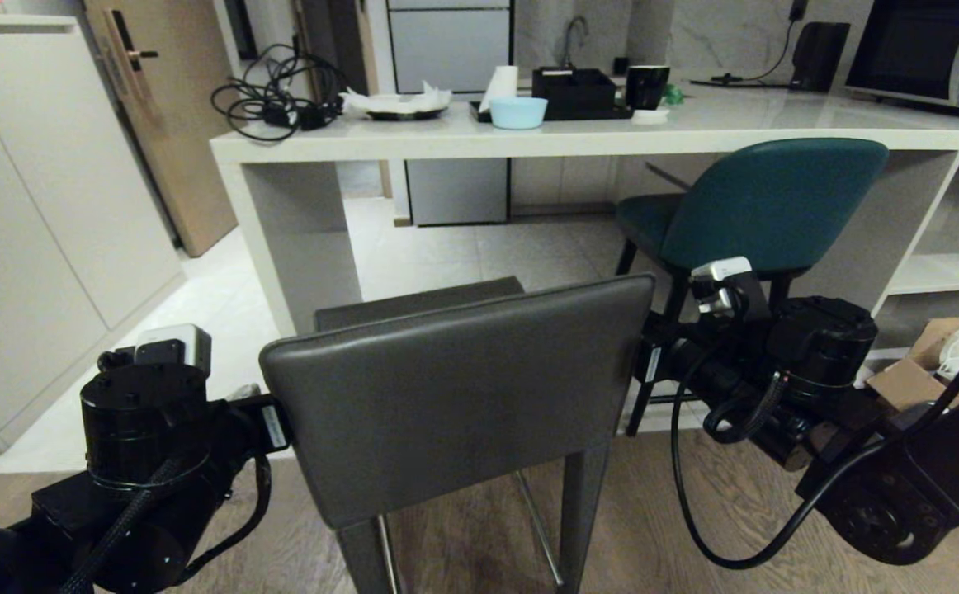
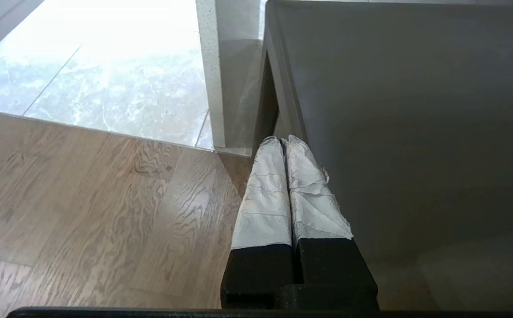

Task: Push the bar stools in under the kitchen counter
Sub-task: Push the gray chair back under the dining table

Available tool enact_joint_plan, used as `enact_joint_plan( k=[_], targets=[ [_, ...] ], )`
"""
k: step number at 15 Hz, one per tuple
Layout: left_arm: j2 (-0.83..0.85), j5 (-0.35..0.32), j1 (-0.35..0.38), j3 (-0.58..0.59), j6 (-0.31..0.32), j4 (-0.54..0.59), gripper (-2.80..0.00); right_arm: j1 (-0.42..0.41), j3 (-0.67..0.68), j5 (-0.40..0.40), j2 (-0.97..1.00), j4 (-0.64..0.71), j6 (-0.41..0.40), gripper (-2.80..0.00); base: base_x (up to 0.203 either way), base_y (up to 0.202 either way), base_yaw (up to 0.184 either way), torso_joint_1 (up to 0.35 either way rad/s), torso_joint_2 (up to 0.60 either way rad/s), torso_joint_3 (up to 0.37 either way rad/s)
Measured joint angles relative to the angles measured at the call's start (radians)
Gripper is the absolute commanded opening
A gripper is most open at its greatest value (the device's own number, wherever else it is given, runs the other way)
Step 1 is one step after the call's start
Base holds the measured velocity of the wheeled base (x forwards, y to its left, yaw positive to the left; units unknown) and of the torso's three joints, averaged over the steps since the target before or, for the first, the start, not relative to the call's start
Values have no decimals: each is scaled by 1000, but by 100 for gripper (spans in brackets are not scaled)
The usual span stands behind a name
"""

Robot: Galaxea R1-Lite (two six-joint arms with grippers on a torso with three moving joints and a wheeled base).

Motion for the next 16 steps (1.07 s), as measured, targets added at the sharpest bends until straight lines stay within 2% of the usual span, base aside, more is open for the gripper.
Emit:
enact_joint_plan(
  k=[5,9,13,16],
  targets=[
    [79,-51,92,-99,16,-4,-280,20,21,13,-14,1,-2,-280,0,0,0,0,0,0],
    [131,-111,165,-154,64,-6,-280,27,27,20,-20,3,-15,-280,0,0,0,0,0,0],
    [183,-114,189,-194,64,-12,-280,30,27,20,-19,3,-15,-280,0,0,0,0,0,0],
    [218,-124,195,-207,69,-58,-280,29,27,17,-17,3,-15,-280,0,0,0,0,0,0]
  ],
)
